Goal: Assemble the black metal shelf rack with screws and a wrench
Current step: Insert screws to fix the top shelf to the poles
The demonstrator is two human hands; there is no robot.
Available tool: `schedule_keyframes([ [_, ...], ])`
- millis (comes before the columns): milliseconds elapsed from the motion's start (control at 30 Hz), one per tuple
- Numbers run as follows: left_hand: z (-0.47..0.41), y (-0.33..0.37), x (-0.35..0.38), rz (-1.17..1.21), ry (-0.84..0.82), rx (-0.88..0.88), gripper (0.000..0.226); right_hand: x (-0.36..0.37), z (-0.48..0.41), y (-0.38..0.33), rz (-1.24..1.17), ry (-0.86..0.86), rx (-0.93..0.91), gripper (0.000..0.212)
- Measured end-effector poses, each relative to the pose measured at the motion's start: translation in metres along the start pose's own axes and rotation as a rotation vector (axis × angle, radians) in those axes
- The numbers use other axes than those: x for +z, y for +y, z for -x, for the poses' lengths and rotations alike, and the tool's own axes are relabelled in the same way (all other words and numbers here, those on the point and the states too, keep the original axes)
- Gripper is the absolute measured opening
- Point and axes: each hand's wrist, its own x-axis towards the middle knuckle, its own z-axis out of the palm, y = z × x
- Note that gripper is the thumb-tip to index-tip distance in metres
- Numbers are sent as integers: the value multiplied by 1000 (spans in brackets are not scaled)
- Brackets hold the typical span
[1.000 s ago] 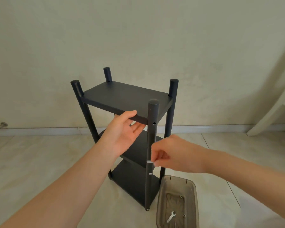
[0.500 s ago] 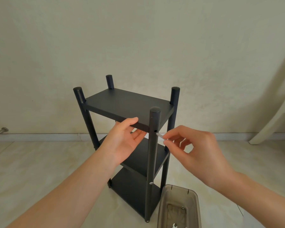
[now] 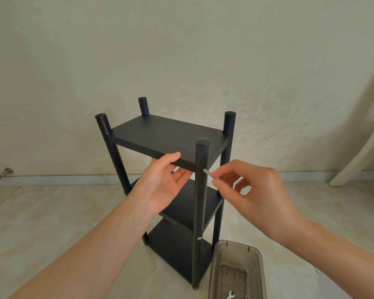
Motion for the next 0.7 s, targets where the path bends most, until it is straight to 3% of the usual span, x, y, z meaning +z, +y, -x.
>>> schedule_keyframes([
  [200,0,0,1,-17,9,3,37,5,0,0,-1,-27,39,10],
  [333,1,1,1,7,-18,4,54,9,-2,-1,12,-35,58,10],
  [700,-2,-1,-2,33,-54,-7,55,18,-11,0,-136,46,184,14],
])
